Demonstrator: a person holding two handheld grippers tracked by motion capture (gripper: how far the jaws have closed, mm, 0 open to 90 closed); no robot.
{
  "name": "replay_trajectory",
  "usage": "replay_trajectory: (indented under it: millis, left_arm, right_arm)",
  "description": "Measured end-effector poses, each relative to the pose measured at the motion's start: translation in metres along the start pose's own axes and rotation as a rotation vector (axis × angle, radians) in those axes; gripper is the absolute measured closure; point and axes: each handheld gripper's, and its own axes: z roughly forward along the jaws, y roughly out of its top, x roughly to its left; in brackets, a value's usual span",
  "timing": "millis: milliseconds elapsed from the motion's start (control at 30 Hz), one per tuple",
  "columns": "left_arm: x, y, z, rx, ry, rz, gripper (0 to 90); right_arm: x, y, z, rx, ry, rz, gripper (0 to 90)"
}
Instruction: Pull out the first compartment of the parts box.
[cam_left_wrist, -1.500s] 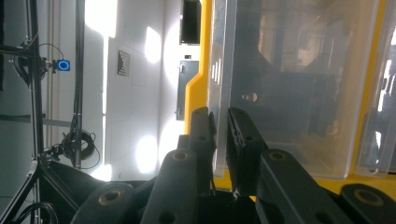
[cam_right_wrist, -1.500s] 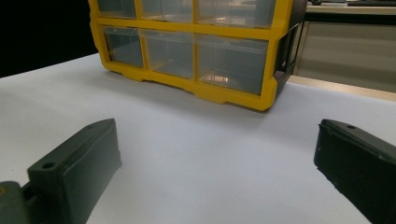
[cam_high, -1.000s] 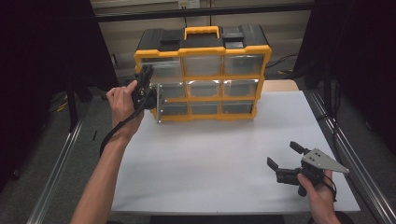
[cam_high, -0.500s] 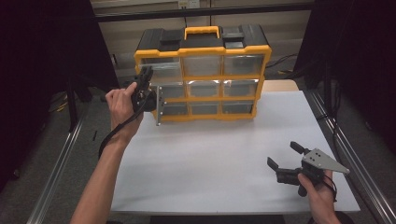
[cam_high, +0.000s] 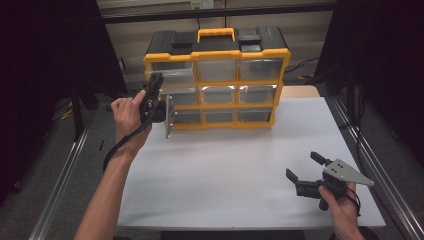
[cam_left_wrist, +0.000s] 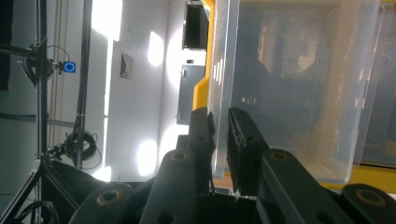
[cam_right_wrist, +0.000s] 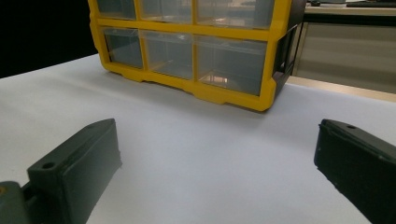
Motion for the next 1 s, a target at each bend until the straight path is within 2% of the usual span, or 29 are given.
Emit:
replay_trajectory:
  millis: [33,67,133,167,200,333,400,433,533,567,700,733,800,900,1000]
  left_arm:
    - [0.001,0.001,-0.001,-0.006,0.007,0.024,81.1]
    - [0.000,0.001,-0.001,-0.005,-0.002,0.013,81.1]
    - [-0.001,0.001,-0.002,-0.005,0.004,0.006,81.2]
    - [0.000,0.001,-0.003,0.001,0.002,0.022,81.2]
    - [-0.001,0.001,-0.004,-0.004,0.007,0.011,81.2]
    - [-0.001,0.001,-0.006,0.001,0.013,0.017,81.2]
    - [-0.002,0.001,-0.007,-0.011,0.012,0.003,81.2]
    - [-0.001,0.001,-0.008,-0.012,0.017,0.021,81.2]
    - [-0.002,0.002,-0.009,0.001,0.015,0.012,81.2]
    - [-0.003,0.002,-0.009,-0.010,0.017,0.007,81.2]
    - [-0.003,0.002,-0.011,-0.007,0.022,0.027,81.4]
    - [-0.003,0.001,-0.011,-0.011,0.019,0.012,81.4]
    - [-0.003,0.001,-0.012,-0.019,0.024,0.009,81.3]
    - [-0.004,0.001,-0.014,-0.019,0.033,0.026,81.4]
    - [-0.005,0.001,-0.015,-0.018,0.044,0.025,81.4]
  right_arm:
    - [0.000,0.000,0.000,0.001,0.001,0.000,0.2]
    - [0.000,0.000,0.000,0.000,0.000,0.000,0.2]
    - [0.000,0.000,0.000,-0.002,-0.005,0.004,0.2]
    - [-0.001,0.000,0.000,-0.002,-0.005,0.004,0.2]
    - [-0.001,0.000,0.000,0.000,-0.003,0.004,0.2]
    - [0.000,0.000,0.000,0.001,0.001,-0.001,0.2]
    - [0.000,0.000,0.000,0.001,0.001,-0.002,0.2]
    - [0.000,0.000,0.000,0.000,-0.001,-0.001,0.2]
    - [0.000,0.000,0.000,-0.001,-0.003,0.001,0.2]
    - [0.000,0.000,0.000,0.000,-0.004,0.000,0.2]
    - [0.000,0.000,0.000,0.001,0.000,0.000,0.1]
    - [0.000,0.000,0.000,0.002,0.002,-0.001,0.1]
    - [0.000,0.000,0.000,0.000,-0.002,0.000,0.2]
    - [0.000,0.000,0.000,0.000,-0.001,0.000,0.1]
    - [0.000,0.000,0.000,0.000,0.000,0.000,0.1]
